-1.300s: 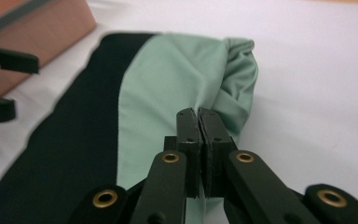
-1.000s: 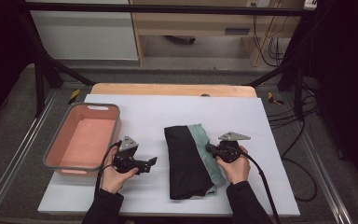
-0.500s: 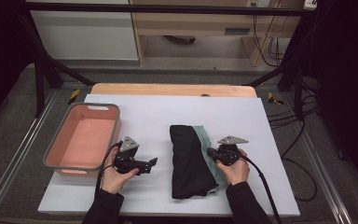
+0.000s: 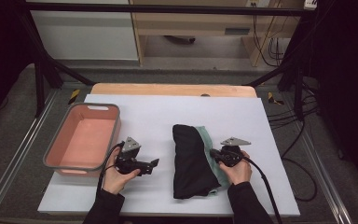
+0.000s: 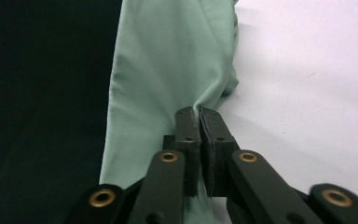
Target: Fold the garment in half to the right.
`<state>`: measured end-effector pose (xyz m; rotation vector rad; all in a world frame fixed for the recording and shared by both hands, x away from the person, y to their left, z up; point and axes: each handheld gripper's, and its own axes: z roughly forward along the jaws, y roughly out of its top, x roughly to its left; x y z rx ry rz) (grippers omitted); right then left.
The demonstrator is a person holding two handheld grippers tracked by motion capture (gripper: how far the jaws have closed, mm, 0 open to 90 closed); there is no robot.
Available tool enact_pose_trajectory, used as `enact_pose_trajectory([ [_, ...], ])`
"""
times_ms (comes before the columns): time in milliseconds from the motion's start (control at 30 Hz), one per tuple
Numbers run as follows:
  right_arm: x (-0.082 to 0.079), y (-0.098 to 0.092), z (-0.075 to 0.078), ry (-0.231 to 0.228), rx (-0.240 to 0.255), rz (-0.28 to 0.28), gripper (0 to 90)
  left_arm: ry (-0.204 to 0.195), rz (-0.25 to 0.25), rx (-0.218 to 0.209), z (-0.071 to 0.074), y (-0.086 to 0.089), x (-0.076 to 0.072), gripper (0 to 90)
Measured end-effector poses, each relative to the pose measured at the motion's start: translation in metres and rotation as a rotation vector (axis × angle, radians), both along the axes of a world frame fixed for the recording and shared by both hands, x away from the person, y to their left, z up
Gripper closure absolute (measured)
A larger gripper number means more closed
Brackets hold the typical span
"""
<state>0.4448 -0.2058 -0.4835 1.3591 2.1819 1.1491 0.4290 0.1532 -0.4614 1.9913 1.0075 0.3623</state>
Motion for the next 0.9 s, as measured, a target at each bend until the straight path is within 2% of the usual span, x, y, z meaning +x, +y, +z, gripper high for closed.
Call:
enact_pose_trajectory([
  [167,-0.01,-0.008,0.011,-0.013,0.008,0.023,67.7,-0.005,0.014,-0.002,0.001,0.004,0.0,4.6],
  [267,-0.022,-0.012,0.012,-0.011,0.041,0.053,59.3,-0.006,0.011,-0.001,0.002,0.004,0.0,4.6],
  [333,-0.031,-0.013,0.012,-0.002,0.058,0.093,51.5,-0.006,0.01,-0.003,0.002,0.004,-0.001,4.6],
  [433,-0.045,-0.016,0.011,-0.007,0.068,0.135,46.2,-0.008,0.012,-0.005,0.003,0.004,-0.001,4.6],
  [500,-0.052,-0.019,0.009,0.005,0.088,0.147,43.0,-0.008,0.012,-0.008,0.003,0.004,-0.001,4.6],
  [600,-0.059,-0.018,0.002,0.022,0.081,0.178,44.9,-0.003,0.007,-0.018,0.003,0.002,-0.001,4.6],
  [700,-0.056,-0.015,-0.003,0.031,0.085,0.198,49.7,-0.003,0.004,-0.012,0.002,0.002,-0.001,4.6],
  [733,-0.055,-0.014,-0.005,0.042,0.09,0.202,55.5,-0.001,0.004,-0.014,0.002,0.002,-0.001,4.6],
  [767,-0.054,-0.014,-0.006,0.056,0.095,0.2,57.4,0.0,0.005,-0.015,0.002,0.003,-0.001,4.6],
  [800,-0.054,-0.014,-0.006,0.052,0.093,0.19,65.3,-0.002,0.008,-0.014,0.002,0.003,-0.001,4.7],
  [867,-0.056,-0.012,-0.007,0.065,0.098,0.209,79.4,0.003,0.009,-0.02,0.002,0.003,-0.001,4.7],
  [900,-0.058,-0.01,-0.007,0.056,0.089,0.212,81.2,0.003,0.006,-0.02,0.002,0.003,-0.001,4.8],
])
